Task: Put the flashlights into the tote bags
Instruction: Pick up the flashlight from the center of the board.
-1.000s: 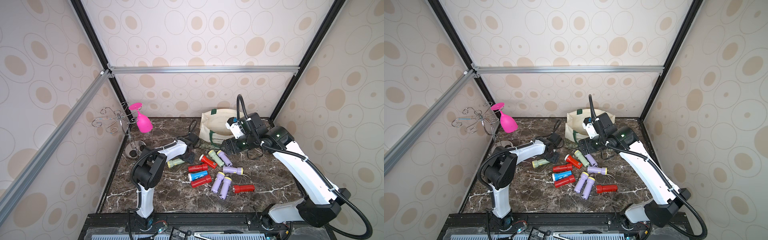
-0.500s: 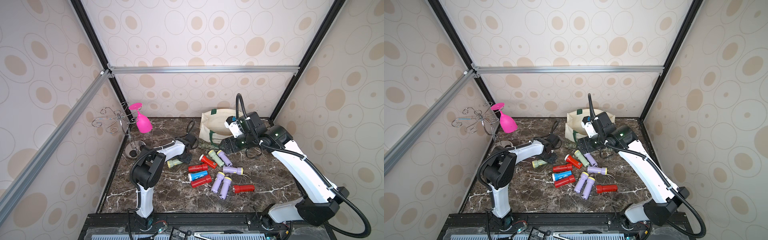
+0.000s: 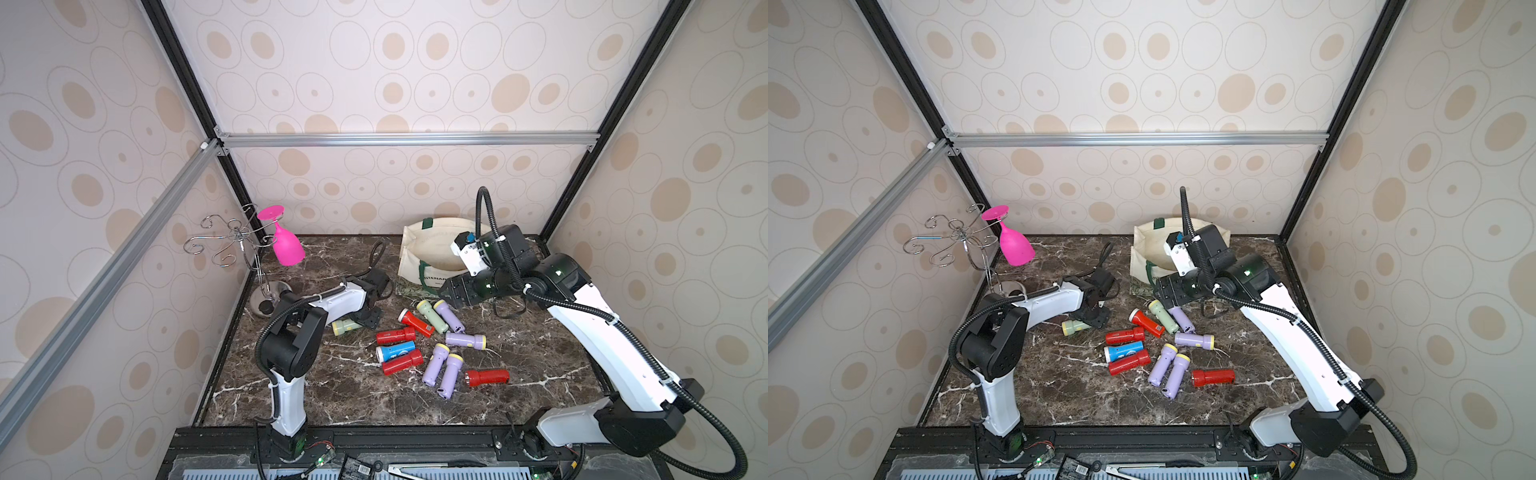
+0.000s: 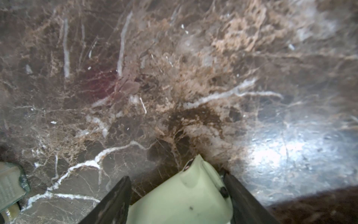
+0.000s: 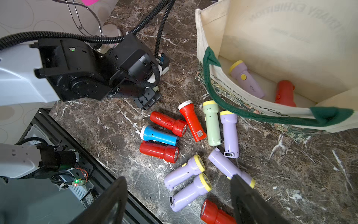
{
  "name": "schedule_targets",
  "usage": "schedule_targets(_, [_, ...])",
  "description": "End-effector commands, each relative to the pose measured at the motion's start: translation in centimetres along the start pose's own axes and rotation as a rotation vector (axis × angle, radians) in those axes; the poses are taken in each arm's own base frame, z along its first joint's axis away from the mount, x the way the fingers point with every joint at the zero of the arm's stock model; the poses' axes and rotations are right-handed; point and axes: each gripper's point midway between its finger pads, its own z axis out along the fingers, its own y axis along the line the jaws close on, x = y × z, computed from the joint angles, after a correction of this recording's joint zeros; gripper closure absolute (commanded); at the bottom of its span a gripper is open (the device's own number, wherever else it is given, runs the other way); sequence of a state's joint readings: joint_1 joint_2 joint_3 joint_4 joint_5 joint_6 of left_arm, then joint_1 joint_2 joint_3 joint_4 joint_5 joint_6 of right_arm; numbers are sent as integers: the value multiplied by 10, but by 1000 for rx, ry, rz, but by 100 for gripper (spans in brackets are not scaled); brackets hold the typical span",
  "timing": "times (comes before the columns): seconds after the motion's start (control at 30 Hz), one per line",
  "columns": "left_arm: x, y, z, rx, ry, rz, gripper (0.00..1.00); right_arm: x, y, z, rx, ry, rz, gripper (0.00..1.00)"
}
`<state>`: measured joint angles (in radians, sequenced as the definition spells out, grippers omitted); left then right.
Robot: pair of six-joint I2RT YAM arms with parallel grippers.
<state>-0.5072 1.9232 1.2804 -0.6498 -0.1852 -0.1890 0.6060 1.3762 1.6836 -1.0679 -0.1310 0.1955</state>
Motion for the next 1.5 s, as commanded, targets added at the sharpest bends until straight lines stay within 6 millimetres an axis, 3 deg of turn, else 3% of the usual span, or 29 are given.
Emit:
schedule_targets(0.0, [31,1,7,15,108,65,21,1,1,-7,-4,-20,-12,15])
schedule_targets(0.1, [32,0,4,27,106,76,11,2,1,-9,-2,-20,-15,15])
schedule_targets(0.23, [37,1,5,17,129,99,8,3,1,-9,-2,-21,-13,15])
schedule_targets(0.6, [56,11,13,-30,186,115,19,3,0,-10,1,-22,-14,15])
schedule_targets(0.8, [56,11,15,-24,181,116,31,1,1,-8,-5,-23,-11,15])
schedule_targets(0.97, [53,8,19,-9,174,110,49,1,2,-9,-5,-24,-12,15])
schedule_targets(1.27, [36,-14,16,109,123,17,72,4,0,-5,-3,-15,-7,15])
schedule_targets(1.37, [27,-24,9,171,90,-51,78,8,2,-1,-17,-4,-5,15])
schedule_targets(1.47, [8,-35,-11,244,11,-139,84,13,5,3,-40,8,5,15])
